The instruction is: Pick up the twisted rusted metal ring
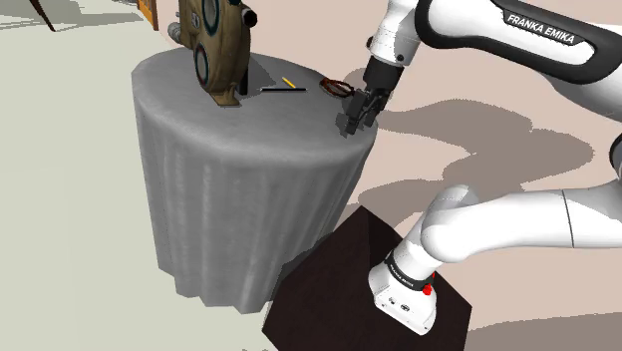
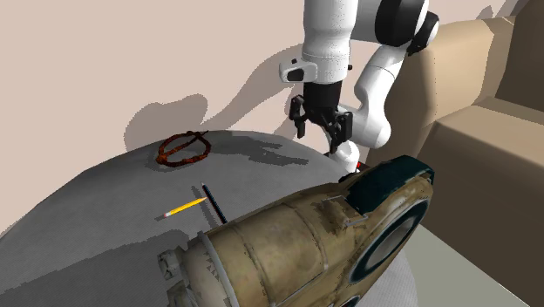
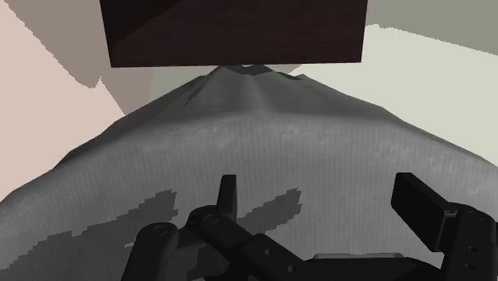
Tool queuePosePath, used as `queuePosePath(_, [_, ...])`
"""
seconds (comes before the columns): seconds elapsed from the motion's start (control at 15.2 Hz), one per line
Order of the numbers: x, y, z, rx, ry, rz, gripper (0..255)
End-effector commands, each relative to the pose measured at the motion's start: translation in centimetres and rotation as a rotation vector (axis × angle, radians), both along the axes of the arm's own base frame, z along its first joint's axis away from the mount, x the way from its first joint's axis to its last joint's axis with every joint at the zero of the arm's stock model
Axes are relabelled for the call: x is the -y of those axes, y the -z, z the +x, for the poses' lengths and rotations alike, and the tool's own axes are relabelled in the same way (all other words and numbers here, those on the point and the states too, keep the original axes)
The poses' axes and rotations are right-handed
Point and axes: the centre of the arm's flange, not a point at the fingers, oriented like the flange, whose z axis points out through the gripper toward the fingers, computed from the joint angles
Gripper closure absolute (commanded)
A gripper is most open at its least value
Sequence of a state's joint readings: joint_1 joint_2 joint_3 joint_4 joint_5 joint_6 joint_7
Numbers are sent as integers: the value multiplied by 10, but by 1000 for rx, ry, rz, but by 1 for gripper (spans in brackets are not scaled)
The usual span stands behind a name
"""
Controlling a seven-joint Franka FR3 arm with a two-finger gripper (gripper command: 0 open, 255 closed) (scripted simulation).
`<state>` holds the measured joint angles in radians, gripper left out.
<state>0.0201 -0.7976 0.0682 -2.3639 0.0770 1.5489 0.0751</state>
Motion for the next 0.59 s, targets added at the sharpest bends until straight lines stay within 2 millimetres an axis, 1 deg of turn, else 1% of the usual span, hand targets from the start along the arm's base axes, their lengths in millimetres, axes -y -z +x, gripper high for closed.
queuePosePath(0.0, [0, 0, 0, 0, 0, 0, 0])
queuePosePath(0.53, [67, -7, 79, 9, -19, -12, 0])
